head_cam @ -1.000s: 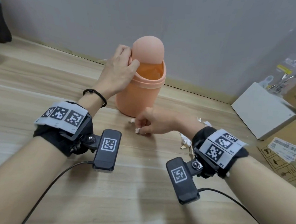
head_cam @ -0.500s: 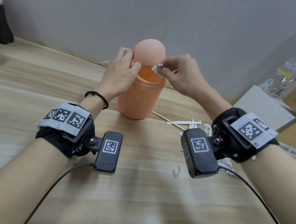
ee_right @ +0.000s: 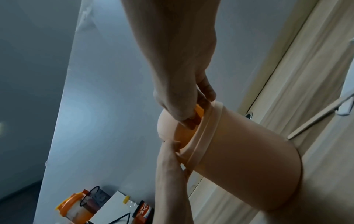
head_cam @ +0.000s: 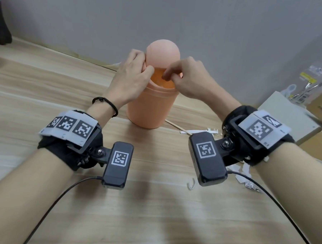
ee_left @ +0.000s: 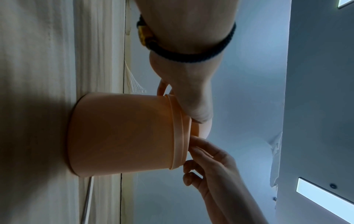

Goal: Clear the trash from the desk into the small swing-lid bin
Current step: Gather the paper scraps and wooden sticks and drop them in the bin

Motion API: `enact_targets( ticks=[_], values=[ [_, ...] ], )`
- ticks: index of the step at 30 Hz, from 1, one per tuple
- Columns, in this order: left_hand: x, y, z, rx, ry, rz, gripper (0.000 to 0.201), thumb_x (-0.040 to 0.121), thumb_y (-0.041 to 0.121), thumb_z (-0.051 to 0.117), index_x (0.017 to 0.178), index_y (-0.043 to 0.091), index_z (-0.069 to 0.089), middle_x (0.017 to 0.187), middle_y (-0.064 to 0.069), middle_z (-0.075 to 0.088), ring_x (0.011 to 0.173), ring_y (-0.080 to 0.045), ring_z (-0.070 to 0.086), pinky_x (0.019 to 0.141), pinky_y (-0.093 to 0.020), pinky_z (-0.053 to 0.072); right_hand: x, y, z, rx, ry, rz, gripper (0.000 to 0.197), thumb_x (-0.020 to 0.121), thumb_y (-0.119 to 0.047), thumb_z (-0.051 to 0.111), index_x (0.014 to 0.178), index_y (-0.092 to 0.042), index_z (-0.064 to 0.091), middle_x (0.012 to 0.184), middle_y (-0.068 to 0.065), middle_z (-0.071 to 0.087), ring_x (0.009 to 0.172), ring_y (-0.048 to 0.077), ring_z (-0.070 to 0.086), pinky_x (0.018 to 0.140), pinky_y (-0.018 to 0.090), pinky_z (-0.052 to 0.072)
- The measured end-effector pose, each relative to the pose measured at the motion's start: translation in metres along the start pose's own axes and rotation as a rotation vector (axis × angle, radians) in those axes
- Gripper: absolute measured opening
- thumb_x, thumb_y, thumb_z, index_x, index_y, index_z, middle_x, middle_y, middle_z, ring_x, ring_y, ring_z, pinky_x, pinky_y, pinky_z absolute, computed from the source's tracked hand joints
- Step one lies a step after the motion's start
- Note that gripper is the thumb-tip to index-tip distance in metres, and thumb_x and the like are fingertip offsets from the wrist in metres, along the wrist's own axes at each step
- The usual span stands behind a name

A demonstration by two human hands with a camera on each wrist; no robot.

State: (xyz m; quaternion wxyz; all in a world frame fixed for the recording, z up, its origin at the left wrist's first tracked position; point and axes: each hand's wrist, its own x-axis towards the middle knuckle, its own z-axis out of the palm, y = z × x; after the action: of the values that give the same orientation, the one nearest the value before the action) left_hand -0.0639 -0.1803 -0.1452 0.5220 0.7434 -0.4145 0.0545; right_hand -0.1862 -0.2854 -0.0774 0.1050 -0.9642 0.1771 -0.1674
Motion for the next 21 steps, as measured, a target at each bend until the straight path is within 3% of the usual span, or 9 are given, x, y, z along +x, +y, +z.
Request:
enact_targets(
  ticks=[4, 7, 11, 13, 14, 15, 17, 20, 21],
  values=[
    [-0.001, 0.000, -0.001, -0.001, -0.001, -0.003, 0.026, 0.089, 0.028, 0.035, 0.091, 0.004, 0.044, 0.108, -0.003, 0.042, 0.095, -0.029, 0.048, 0.084, -0.045, 0.040, -0.005, -0.001, -0.007, 0.136, 0.089, 0.056, 0.052, 0.077, 0.006, 0.032, 0.085, -0.025, 0.074, 0.092, -0.003, 0.073, 0.072, 0.005, 0.062, 0.075, 0.023, 0.054],
    [-0.002, 0.001, -0.001, -0.012, -0.005, 0.000, 0.026, 0.087, 0.029, 0.035, 0.089, 0.005, 0.044, 0.106, -0.002, 0.042, 0.093, -0.029, 0.047, 0.084, -0.045, 0.040, -0.008, 0.001, -0.013, 0.217, 0.178, 0.055, 0.049, 0.068, 0.006, 0.031, 0.069, -0.027, 0.068, 0.079, -0.006, 0.071, 0.065, 0.004, 0.060, 0.067, 0.026, 0.057],
    [-0.002, 0.000, -0.001, -0.008, -0.007, 0.000, 0.025, 0.089, 0.028, 0.036, 0.089, 0.004, 0.044, 0.105, -0.001, 0.041, 0.093, -0.028, 0.047, 0.084, -0.045, 0.040, -0.016, 0.018, -0.009, 0.236, 0.192, 0.094, 0.045, 0.069, 0.005, 0.033, 0.064, -0.024, 0.067, 0.060, -0.014, 0.063, 0.054, -0.005, 0.057, 0.056, 0.016, 0.046],
    [-0.002, 0.000, -0.001, -0.001, -0.005, 0.006, 0.023, 0.090, 0.026, 0.037, 0.089, 0.004, 0.044, 0.105, -0.001, 0.041, 0.093, -0.028, 0.047, 0.084, -0.044, 0.040, -0.024, 0.035, -0.001, 0.207, 0.164, 0.133, 0.043, 0.072, 0.004, 0.035, 0.063, -0.025, 0.066, 0.061, -0.012, 0.065, 0.056, 0.001, 0.061, 0.056, 0.020, 0.048],
    [-0.002, 0.001, -0.001, 0.001, -0.003, 0.010, 0.022, 0.090, 0.025, 0.037, 0.089, 0.005, 0.044, 0.105, -0.001, 0.041, 0.092, -0.027, 0.047, 0.083, -0.044, 0.040, -0.028, 0.044, 0.005, 0.197, 0.143, 0.158, 0.043, 0.073, 0.003, 0.035, 0.062, -0.026, 0.065, 0.067, -0.008, 0.068, 0.060, 0.010, 0.064, 0.058, 0.024, 0.051],
    [-0.003, 0.001, -0.001, 0.002, -0.004, 0.013, 0.021, 0.090, 0.025, 0.037, 0.088, 0.006, 0.043, 0.105, -0.001, 0.042, 0.092, -0.027, 0.047, 0.083, -0.044, 0.041, -0.032, 0.054, 0.010, 0.193, 0.114, 0.191, 0.043, 0.075, 0.003, 0.035, 0.064, -0.027, 0.065, 0.073, -0.005, 0.070, 0.063, 0.017, 0.064, 0.060, 0.027, 0.051],
    [-0.003, 0.001, -0.001, 0.003, -0.006, 0.016, 0.019, 0.089, 0.025, 0.037, 0.086, 0.007, 0.042, 0.105, 0.000, 0.041, 0.092, -0.027, 0.047, 0.083, -0.045, 0.041, -0.040, 0.074, 0.021, 0.162, -0.001, 0.251, 0.040, 0.083, 0.001, 0.037, 0.075, -0.026, 0.065, 0.084, -0.003, 0.069, 0.072, 0.020, 0.064, 0.069, 0.029, 0.051],
    [-0.003, 0.001, 0.000, 0.011, -0.010, 0.010, 0.020, 0.088, 0.028, 0.036, 0.084, 0.008, 0.040, 0.105, 0.001, 0.040, 0.093, -0.029, 0.047, 0.084, -0.046, 0.043, -0.056, 0.095, 0.034, 0.067, -0.327, 0.281, 0.020, 0.095, -0.017, 0.051, 0.112, -0.021, 0.062, 0.110, -0.001, 0.061, 0.098, 0.021, 0.062, 0.087, 0.035, 0.051],
    [-0.003, 0.001, 0.000, 0.015, -0.011, 0.006, 0.020, 0.087, 0.028, 0.035, 0.084, 0.009, 0.040, 0.105, 0.001, 0.040, 0.094, -0.029, 0.047, 0.084, -0.047, 0.043, -0.061, 0.099, 0.038, 0.018, -0.410, 0.281, 0.025, 0.096, -0.023, 0.054, 0.121, -0.019, 0.058, 0.114, -0.001, 0.057, 0.101, 0.020, 0.060, 0.088, 0.034, 0.050]
  ],
)
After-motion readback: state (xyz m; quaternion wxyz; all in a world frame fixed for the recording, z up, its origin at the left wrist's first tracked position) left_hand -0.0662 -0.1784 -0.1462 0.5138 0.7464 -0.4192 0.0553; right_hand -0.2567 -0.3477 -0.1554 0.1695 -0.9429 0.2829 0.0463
